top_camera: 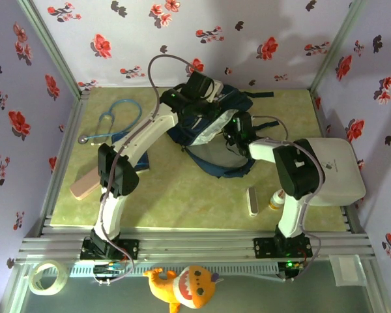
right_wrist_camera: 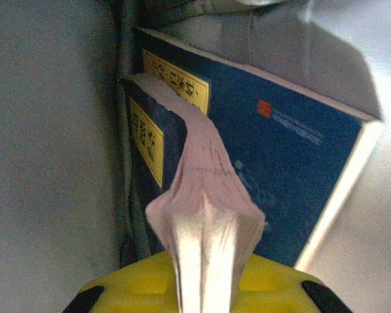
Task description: Pack the student bag
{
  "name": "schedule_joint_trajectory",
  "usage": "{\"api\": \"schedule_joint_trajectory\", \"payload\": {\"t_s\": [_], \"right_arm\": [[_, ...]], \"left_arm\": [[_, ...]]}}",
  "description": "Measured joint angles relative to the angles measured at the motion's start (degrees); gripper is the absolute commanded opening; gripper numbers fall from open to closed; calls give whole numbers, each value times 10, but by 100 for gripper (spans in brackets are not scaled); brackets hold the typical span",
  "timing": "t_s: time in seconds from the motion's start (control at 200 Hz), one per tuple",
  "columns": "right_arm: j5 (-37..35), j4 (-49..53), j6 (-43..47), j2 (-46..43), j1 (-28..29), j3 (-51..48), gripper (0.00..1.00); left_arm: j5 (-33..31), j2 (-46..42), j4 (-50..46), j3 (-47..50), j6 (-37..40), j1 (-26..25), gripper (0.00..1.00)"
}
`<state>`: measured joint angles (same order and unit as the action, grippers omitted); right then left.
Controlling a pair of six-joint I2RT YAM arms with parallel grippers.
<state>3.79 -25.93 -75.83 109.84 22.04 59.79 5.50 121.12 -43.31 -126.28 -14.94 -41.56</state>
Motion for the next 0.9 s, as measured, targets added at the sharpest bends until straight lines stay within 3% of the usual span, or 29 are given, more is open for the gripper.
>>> {"api": "schedule_joint_trajectory", "payload": {"t_s": [0.185, 0.395, 0.74, 0.895], "right_arm": [[16, -52, -17, 39, 0, 9, 43], [42, -119, -36, 15, -2, -51, 60], [65, -165, -42, -172, -46, -242, 72], [23, -49, -27, -327, -56, -289, 81]], "left_arm": [[12, 0, 0, 0, -6, 7, 0], [25, -3, 12, 14, -15, 12, 0], [43, -26, 43, 66, -34, 19, 0], [54, -46, 70, 113, -45, 24, 6]]}}
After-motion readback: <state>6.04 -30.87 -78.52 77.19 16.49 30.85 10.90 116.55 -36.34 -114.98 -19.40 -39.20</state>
